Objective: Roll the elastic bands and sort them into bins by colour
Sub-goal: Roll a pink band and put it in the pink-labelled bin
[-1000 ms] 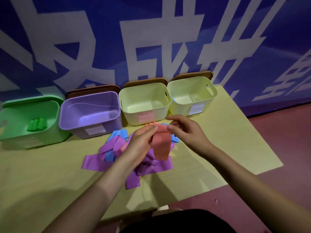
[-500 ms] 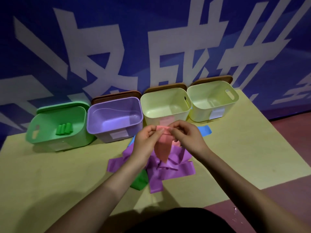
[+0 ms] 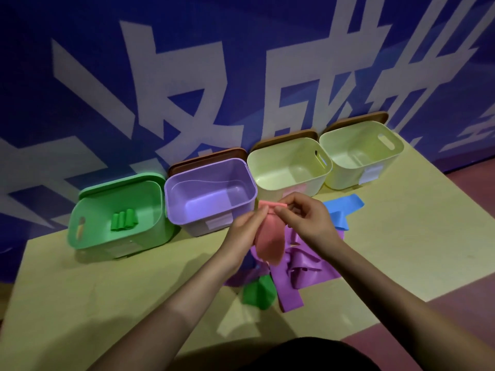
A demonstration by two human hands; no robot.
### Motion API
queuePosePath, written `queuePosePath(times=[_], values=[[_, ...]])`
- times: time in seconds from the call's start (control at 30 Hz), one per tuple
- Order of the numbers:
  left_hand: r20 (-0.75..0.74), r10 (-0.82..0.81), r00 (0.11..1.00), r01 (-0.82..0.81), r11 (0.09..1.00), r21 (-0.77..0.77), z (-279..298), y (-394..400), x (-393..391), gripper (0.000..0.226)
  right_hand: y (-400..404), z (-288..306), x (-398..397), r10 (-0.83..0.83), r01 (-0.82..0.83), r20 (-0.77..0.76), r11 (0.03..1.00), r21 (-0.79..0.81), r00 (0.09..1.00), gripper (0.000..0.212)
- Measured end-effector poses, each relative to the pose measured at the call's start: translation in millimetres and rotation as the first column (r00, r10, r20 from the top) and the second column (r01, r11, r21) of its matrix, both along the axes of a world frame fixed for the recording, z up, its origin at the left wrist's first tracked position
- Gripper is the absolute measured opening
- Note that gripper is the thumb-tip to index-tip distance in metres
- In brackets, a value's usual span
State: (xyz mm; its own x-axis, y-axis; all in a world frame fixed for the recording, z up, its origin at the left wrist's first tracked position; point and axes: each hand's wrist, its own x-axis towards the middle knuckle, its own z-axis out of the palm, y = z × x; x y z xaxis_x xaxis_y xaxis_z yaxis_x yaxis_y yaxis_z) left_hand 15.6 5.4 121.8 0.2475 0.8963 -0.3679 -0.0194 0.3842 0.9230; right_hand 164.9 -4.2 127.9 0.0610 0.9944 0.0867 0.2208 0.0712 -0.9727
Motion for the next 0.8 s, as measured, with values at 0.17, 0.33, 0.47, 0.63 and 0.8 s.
queuePosePath(times=[0.17, 0.33, 0.47, 0.63, 0.8], values=[[0.077, 0.086, 0.993, -0.083, 0.995, -0.050, -8.4, 4.6, -18.7, 0.024, 2.5, 4.4, -17.5, -0.004, -0.074, 0.331, 0.972, 0.224, 0.944, 0.010], [0.274, 0.045, 0.961, 0.016, 0.976, -0.216, -0.4, 15.8, -23.8, 0.033, 11.4, 10.9, -12.6, -0.076, -0.294, 0.697, 0.870, 0.396, 0.713, 0.022], [0.229, -0.036, 0.973, 0.068, 0.989, -0.133, -2.9, 21.7, -30.0, 0.026, 14.0, 14.4, -11.4, -0.034, -0.417, 0.792, 0.836, 0.357, 0.610, 0.026], [0.153, -0.062, 0.986, 0.077, 0.993, -0.089, -9.2, 23.6, -33.5, 0.022, 4.3, 24.1, -13.4, 0.172, -0.381, 0.688, 0.910, 0.163, 0.705, 0.033], [0.061, -0.121, 0.991, 0.117, 0.991, 0.062, -9.7, 21.4, -34.3, 0.022, -10.4, 13.3, -30.0, -0.053, 0.055, 0.334, 0.998, 0.004, 0.941, 0.019]])
